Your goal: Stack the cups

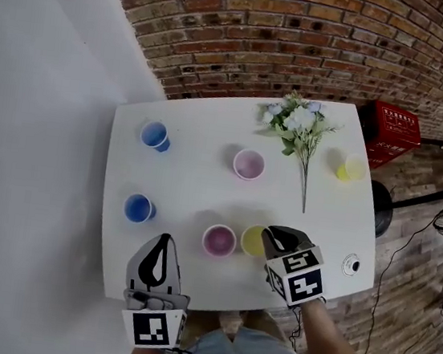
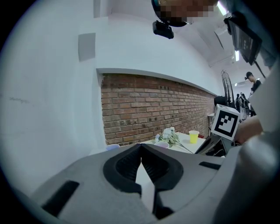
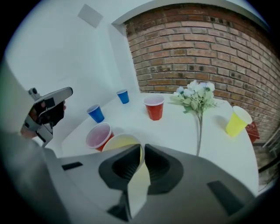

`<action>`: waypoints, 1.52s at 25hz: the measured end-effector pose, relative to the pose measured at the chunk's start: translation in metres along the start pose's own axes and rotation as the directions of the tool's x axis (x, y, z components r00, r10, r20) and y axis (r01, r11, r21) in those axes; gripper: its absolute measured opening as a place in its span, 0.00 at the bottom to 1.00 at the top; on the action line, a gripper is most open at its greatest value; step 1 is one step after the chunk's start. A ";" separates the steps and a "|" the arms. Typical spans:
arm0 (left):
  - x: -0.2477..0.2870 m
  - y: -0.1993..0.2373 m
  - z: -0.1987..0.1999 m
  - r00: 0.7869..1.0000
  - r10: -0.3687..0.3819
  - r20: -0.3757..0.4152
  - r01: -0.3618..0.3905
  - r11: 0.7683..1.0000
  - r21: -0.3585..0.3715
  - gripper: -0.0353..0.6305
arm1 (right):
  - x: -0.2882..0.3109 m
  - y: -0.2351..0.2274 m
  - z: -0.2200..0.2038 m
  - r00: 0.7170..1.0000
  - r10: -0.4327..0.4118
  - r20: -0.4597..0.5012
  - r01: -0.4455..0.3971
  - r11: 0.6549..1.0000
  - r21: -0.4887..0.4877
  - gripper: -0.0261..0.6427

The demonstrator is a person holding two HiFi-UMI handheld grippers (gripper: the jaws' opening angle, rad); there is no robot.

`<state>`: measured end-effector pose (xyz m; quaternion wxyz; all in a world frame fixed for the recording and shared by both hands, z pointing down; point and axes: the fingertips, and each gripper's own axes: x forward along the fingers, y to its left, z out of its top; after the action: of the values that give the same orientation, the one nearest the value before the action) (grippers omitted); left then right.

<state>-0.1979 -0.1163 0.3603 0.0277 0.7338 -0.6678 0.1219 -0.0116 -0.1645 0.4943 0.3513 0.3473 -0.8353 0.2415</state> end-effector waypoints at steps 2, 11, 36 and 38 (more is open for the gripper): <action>0.001 0.001 0.001 1.000 -0.002 0.001 0.002 1.000 -0.001 0.07 | 0.001 0.003 0.001 1.000 0.005 -0.003 -0.005 1.000 -0.003 0.10; 0.002 0.003 0.002 1.000 -0.004 0.005 0.004 1.000 -0.006 0.07 | 0.002 0.006 0.003 1.000 0.011 -0.005 -0.011 1.000 -0.002 0.10; 0.000 0.007 0.008 0.999 -0.026 0.034 0.026 1.000 -0.015 0.07 | -0.015 -0.006 0.020 0.995 -0.062 0.082 0.061 0.998 0.018 0.21; 0.001 0.008 0.014 0.998 -0.038 0.050 0.038 0.999 -0.006 0.07 | -0.022 -0.007 0.025 0.991 -0.083 0.102 0.080 0.996 0.030 0.21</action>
<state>-0.2033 -0.1207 0.3456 0.0159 0.7491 -0.6546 0.1008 -0.0056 -0.1765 0.4633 0.3131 0.3975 -0.8342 0.2194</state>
